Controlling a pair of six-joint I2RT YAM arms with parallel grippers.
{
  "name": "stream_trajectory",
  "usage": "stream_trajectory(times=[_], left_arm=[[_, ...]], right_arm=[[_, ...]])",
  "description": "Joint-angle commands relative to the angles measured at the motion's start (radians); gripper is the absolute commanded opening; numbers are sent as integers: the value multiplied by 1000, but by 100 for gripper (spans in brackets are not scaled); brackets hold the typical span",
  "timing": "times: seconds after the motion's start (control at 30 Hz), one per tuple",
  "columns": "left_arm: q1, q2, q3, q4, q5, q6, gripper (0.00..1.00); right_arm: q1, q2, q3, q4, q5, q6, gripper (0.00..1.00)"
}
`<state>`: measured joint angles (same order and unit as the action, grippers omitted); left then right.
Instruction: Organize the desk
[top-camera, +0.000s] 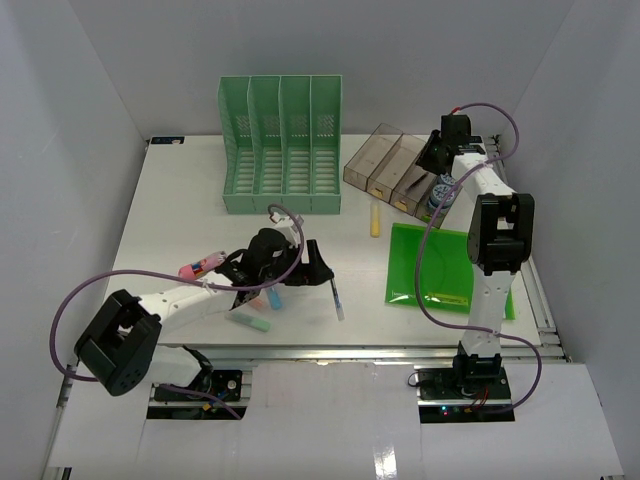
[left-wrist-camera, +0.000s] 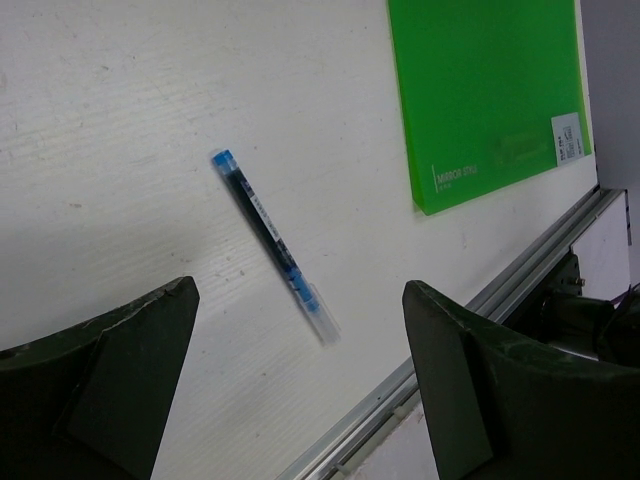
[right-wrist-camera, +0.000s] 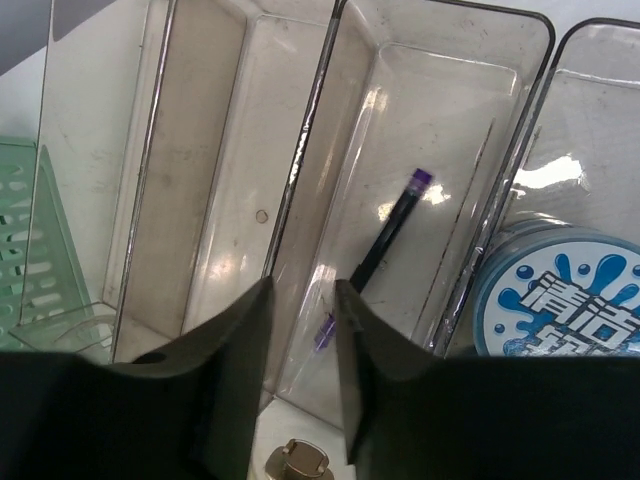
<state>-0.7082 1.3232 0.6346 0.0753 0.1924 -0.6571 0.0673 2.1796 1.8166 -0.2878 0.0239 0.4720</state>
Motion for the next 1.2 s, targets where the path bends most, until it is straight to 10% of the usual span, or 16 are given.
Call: stream_trajectory(times=[0.0, 0.17, 0.47, 0.8, 1.17], left_arm=[[-17, 20, 63, -7, -39, -12, 94], [-27, 93, 120, -57, -86, -15, 91], [-85, 281, 309, -247, -230, -36, 71], [-165, 497, 517, -512, -402, -104, 66], [-217, 629, 645, -652, -463, -125, 36]], right_arm=[[-1, -16, -12, 42, 9, 18, 55], [-9, -102, -65, 56, -87, -34, 68], [-29, -536, -443, 102, -803, -566, 72], [-48, -853, -838, 134, -862, -657, 73], [-111, -931, -893, 182, -912, -615, 73]])
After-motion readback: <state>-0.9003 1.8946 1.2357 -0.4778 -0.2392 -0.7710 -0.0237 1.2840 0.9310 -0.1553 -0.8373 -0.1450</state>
